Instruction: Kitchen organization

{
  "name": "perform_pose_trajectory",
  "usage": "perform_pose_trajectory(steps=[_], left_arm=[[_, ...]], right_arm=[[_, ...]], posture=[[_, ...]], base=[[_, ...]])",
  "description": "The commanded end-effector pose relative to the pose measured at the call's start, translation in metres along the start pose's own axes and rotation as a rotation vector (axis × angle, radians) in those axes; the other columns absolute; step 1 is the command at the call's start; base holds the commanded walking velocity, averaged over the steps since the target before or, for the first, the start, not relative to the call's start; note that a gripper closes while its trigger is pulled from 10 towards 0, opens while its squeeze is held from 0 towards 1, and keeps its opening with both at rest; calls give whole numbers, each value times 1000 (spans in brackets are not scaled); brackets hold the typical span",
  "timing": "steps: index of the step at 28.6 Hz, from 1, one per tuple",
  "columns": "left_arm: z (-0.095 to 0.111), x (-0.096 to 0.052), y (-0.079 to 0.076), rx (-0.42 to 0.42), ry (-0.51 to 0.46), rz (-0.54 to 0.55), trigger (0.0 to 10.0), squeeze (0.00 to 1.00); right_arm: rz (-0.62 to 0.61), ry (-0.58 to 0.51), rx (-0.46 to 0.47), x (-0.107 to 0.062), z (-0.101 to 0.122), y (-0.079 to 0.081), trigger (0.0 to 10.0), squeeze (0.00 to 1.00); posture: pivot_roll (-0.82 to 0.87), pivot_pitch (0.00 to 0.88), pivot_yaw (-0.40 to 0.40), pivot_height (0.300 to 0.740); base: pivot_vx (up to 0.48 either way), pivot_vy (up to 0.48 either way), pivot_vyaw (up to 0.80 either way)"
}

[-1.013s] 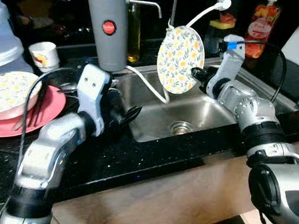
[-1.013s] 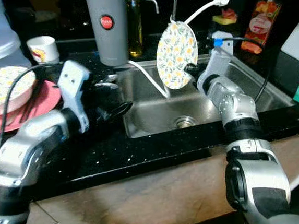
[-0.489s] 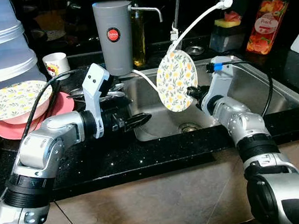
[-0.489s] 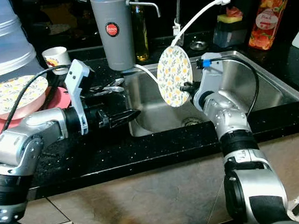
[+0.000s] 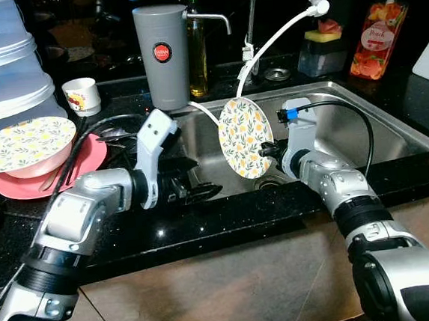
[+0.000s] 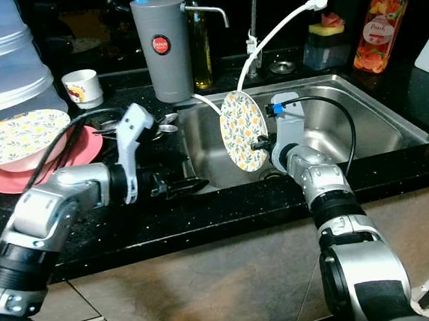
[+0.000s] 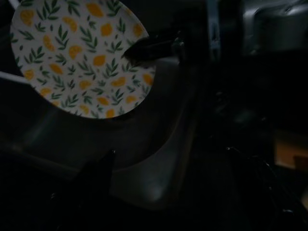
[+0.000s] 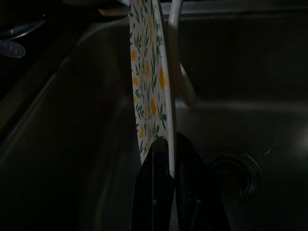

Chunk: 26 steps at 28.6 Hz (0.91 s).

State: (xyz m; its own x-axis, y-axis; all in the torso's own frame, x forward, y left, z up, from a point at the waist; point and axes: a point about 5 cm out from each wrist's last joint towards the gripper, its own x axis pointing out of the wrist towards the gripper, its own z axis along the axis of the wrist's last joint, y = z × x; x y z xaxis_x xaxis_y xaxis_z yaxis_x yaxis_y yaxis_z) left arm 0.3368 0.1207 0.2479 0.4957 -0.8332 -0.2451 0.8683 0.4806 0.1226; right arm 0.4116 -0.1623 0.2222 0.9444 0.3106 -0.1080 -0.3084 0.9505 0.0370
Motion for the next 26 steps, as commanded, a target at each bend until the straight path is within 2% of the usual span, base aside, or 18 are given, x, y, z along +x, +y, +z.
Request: perform_pose_trajectory(steps=[1,7,9,18,19,20,21,23,26], left_arm=[[-1,-1,4,27,28,17,10000,0],[-6,1,8,60,59,58,10000,0],[-7,2,14,68,62,115,10000,0],[-9,4,15,81,61,115,10000,0],[-9,5,15,83,61,115,10000,0],[-9,5,15,84,61,114,10000,0],[-10,5,15,83,62,112,10000,0],[-10,5,15,85,65,114,10000,0],[-13,5,16,90,79,120,10000,0]], right_arm=[[17,-19,-22,2,6,4,0,0],[31,-13,-34,4,4,8,0,0],[41,-5,-43,5,2,11,0,0],[52,26,-59,5,-2,11,0,0],[55,32,-62,5,-3,11,2039,0],[59,37,-65,5,-4,12,4784,0],[66,44,-71,5,-5,12,9647,0],[73,51,-76,6,-6,14,10000,0],[85,62,-85,6,-8,16,10000,0]], posture=[[0,64,27,740],[-2,63,24,740],[-10,67,21,740],[-17,69,13,740],[-17,69,13,740],[-16,70,10,740],[-16,70,10,740],[-16,70,10,740],[-14,70,3,740]], base=[[0,0,0],[0,0,0],[0,0,0],[0,0,0],[0,0,0],[0,0,0],[0,0,0],[0,0,0],[0,0,0]])
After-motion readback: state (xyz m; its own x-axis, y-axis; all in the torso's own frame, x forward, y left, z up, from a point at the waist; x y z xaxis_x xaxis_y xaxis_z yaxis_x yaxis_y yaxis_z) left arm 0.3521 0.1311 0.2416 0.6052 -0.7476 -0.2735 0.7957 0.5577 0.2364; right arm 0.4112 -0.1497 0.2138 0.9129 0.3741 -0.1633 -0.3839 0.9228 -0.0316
